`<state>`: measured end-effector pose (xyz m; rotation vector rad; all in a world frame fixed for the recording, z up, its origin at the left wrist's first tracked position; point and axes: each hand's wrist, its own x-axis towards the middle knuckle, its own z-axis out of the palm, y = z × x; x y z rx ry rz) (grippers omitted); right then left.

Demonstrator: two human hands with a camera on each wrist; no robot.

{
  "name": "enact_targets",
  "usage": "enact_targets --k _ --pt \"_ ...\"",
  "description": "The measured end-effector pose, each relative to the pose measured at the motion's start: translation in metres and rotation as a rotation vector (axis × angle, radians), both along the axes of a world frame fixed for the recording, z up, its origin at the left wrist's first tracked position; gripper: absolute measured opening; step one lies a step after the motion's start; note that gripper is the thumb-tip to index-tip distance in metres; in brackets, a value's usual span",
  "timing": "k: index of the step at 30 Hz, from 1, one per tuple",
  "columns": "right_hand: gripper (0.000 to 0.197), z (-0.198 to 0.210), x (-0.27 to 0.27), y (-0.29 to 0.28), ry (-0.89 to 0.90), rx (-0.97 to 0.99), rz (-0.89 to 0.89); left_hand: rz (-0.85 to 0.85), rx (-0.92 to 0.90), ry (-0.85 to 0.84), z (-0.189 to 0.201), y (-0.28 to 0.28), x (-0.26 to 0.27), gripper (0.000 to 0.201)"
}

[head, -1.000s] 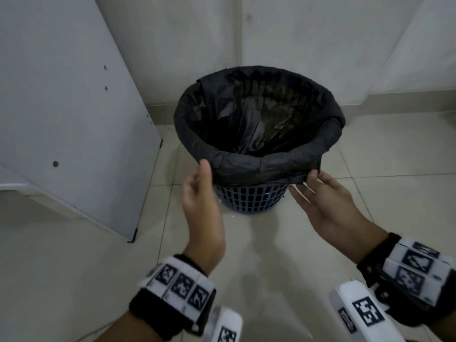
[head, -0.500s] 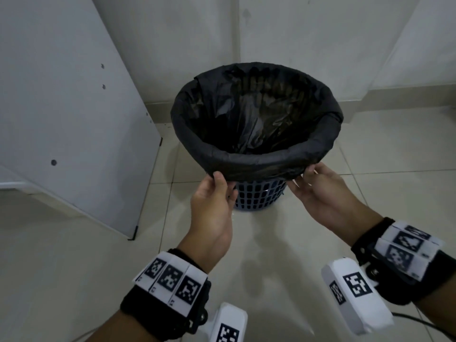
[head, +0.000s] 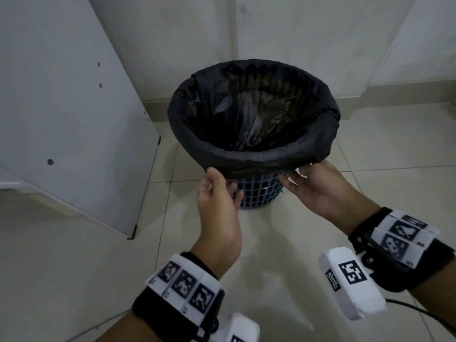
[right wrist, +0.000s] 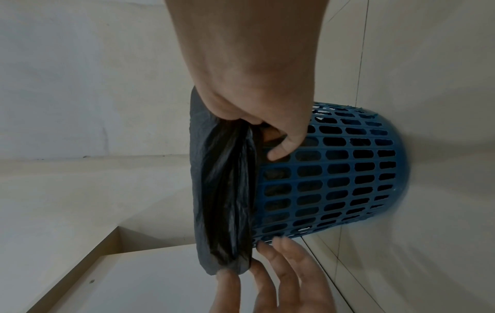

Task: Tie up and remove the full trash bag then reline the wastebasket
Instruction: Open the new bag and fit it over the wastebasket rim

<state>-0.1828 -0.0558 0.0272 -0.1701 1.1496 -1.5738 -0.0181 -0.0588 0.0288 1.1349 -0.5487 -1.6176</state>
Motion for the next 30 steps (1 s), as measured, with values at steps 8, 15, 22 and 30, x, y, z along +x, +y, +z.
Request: enact_targets --k 8,15,22,30 --pt "0.042 0.007 0.007 0.004 0.021 0.026 -0.06 -0.12 -0.058 -0.137 -0.002 0.012 -0.016 0.022" --pt "0.027 0.003 0.042 0.027 0.071 0.128 -0.13 -0.17 -0.063 -0.169 0.002 0.001 -0.016 0.022" --pt "0.021 0.006 0.043 0.023 0.039 0.042 -0.085 -0.19 0.011 -0.172 0.006 -0.006 -0.017 0.026" --pt "0.022 0.013 0.034 0.011 -0.004 0.057 -0.083 0.048 0.073 -0.131 0.004 0.013 -0.017 0.041"
